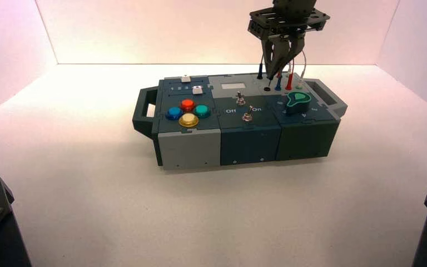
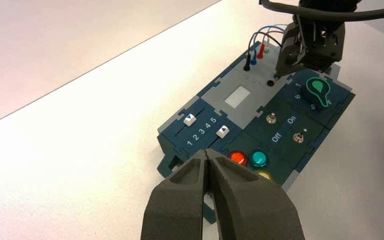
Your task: Insert the black wire.
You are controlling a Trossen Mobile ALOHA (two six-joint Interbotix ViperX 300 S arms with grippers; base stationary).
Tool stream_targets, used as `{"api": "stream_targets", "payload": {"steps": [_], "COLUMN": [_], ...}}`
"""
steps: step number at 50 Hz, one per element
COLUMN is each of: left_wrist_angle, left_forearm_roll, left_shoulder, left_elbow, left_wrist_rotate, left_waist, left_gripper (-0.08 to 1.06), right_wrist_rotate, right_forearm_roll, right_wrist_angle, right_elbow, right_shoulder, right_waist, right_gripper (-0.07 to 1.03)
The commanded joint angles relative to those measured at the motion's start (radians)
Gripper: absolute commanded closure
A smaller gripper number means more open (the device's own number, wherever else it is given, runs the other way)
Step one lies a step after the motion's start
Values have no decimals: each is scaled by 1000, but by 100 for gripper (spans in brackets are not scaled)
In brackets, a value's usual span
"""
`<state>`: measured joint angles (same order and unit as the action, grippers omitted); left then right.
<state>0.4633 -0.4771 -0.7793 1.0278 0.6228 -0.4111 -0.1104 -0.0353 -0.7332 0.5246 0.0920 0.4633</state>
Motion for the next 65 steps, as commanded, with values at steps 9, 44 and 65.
{"api": "stream_targets", "payload": {"steps": [9, 44, 65], "left_wrist_angle": [-8, -11, -11], "left_forearm_roll": [0, 2, 0], "left_shoulder": [0, 0, 0], "left_elbow": [-12, -12, -12], "left_wrist_rotate": [6, 6, 6], "left_waist": [-5, -5, -5], "left_gripper": [101, 100, 101], "right_wrist_rotate": [-6, -3, -2], "right_forearm_roll": [14, 15, 17], "right_wrist_angle": [6, 29, 46], "right_elbow": [-29, -34, -25], "right_shoulder": [-6, 25, 52], "right_waist": [8, 8, 8], "right_gripper": [99, 99, 99]}}
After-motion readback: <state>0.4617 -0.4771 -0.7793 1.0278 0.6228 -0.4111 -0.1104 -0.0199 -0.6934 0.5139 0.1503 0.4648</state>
